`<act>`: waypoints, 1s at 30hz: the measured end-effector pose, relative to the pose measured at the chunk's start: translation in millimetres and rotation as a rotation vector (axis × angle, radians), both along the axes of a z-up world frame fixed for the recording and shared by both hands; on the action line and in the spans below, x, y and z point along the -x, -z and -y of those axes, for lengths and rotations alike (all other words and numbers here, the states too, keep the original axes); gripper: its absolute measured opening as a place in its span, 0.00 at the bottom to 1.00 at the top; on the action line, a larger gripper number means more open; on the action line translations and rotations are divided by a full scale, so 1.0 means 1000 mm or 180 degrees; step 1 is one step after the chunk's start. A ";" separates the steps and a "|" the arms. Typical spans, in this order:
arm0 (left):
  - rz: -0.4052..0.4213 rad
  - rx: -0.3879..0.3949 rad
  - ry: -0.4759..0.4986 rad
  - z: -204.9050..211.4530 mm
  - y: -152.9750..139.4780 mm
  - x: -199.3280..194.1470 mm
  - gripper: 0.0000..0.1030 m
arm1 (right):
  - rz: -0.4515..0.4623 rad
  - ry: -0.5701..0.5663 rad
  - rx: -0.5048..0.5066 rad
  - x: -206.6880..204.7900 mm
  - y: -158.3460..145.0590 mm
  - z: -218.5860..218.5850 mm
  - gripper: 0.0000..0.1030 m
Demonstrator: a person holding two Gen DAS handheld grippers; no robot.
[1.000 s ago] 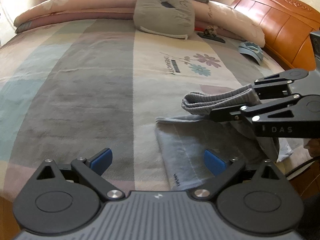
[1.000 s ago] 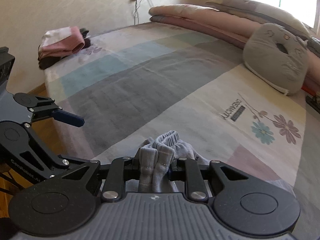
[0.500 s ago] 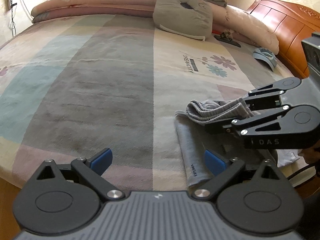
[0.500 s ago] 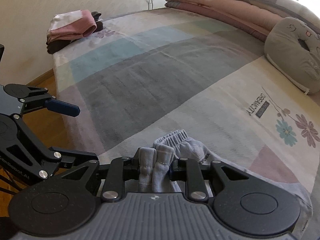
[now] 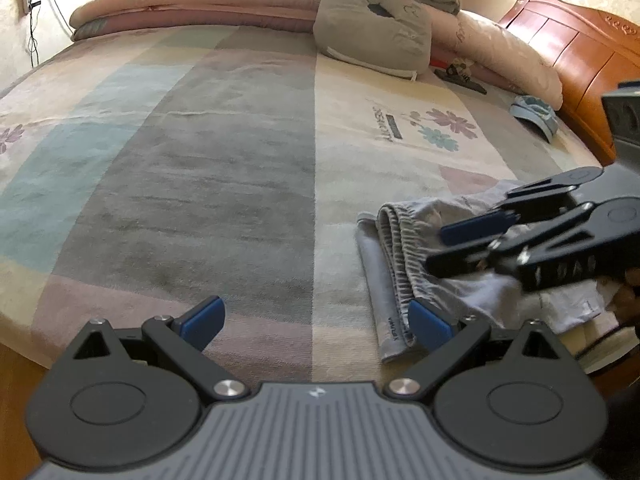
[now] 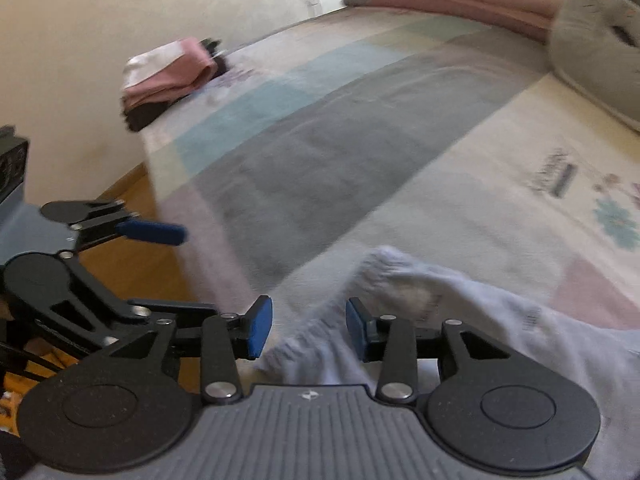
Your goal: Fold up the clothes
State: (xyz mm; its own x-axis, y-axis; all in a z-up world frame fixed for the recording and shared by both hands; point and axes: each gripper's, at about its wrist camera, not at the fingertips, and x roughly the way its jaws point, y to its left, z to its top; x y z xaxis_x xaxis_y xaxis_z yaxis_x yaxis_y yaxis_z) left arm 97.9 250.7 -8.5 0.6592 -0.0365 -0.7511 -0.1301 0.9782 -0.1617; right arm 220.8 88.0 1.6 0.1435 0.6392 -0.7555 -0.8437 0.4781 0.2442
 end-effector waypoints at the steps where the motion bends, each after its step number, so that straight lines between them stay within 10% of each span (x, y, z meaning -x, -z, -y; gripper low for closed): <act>1: 0.0057 0.0030 0.0028 0.000 -0.002 -0.002 0.95 | 0.0027 0.0086 0.0002 -0.003 -0.002 0.008 0.44; 10: 0.0458 0.1417 0.0382 -0.007 0.026 -0.048 0.92 | 0.0037 0.0988 -0.0020 -0.021 -0.006 0.087 0.44; 30: 0.0200 0.1967 0.0401 0.007 0.059 -0.068 0.90 | -0.0052 0.1290 0.0018 -0.017 0.003 0.119 0.46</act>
State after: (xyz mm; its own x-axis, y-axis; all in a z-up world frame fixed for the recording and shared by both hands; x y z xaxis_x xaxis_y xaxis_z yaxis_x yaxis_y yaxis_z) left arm 165.5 244.0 -67.7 0.6638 -0.5311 -0.5266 0.0081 0.7091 -0.7051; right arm 237.5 -30.9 -1.1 0.3710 0.5291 -0.7631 -0.5825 0.7726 0.2525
